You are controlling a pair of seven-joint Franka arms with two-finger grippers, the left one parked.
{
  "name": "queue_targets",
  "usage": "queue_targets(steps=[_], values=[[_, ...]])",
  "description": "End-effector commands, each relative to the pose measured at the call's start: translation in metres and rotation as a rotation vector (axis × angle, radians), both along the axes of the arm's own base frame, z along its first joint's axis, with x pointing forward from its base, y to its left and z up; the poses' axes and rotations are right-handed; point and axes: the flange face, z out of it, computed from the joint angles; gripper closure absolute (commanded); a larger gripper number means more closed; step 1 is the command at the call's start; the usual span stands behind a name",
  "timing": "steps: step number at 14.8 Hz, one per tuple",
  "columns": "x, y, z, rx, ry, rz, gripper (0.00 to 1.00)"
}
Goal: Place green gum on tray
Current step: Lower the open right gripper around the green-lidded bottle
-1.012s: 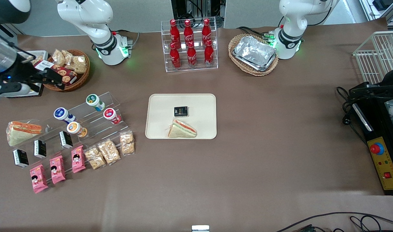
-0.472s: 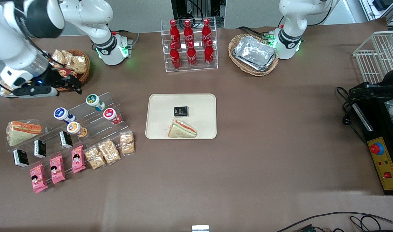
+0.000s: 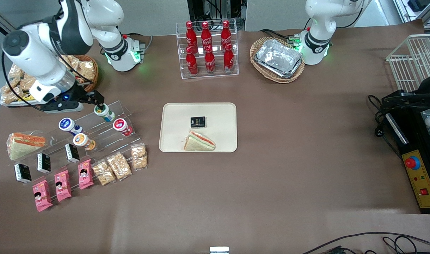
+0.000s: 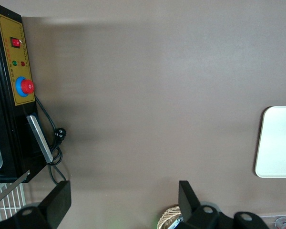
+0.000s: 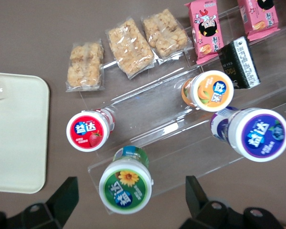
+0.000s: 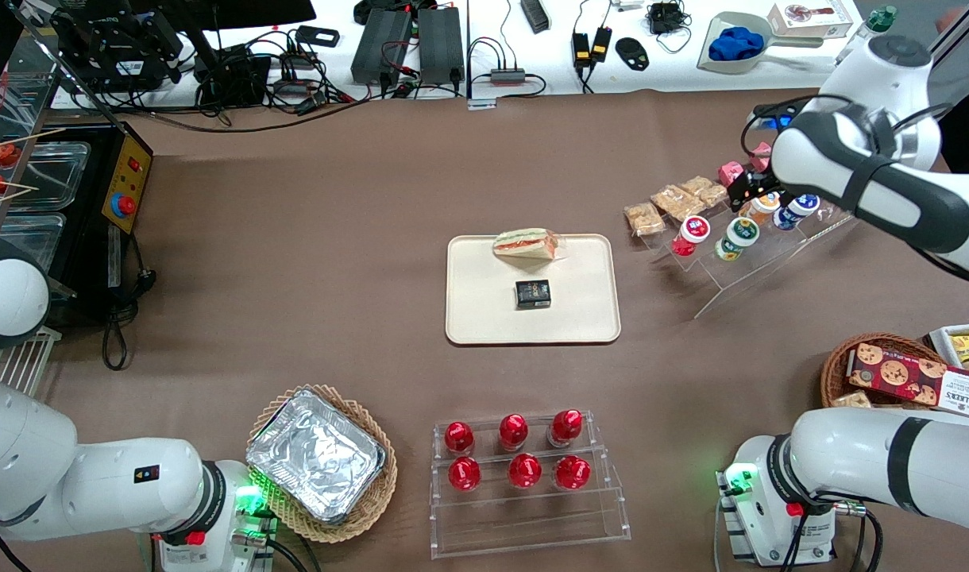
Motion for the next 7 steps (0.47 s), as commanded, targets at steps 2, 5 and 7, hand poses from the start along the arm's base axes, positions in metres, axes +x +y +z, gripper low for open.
queue_targets(steps=[2, 5, 7], values=[[-0.016, 0.006, -0.026, -0.014, -0.045, -0.012, 0.00], [-0.021, 0.004, -0.037, -0.016, -0.042, -0.014, 0.00], [-0.024, 0.007, -0.041, -0.018, -0.039, -0.008, 0.00]])
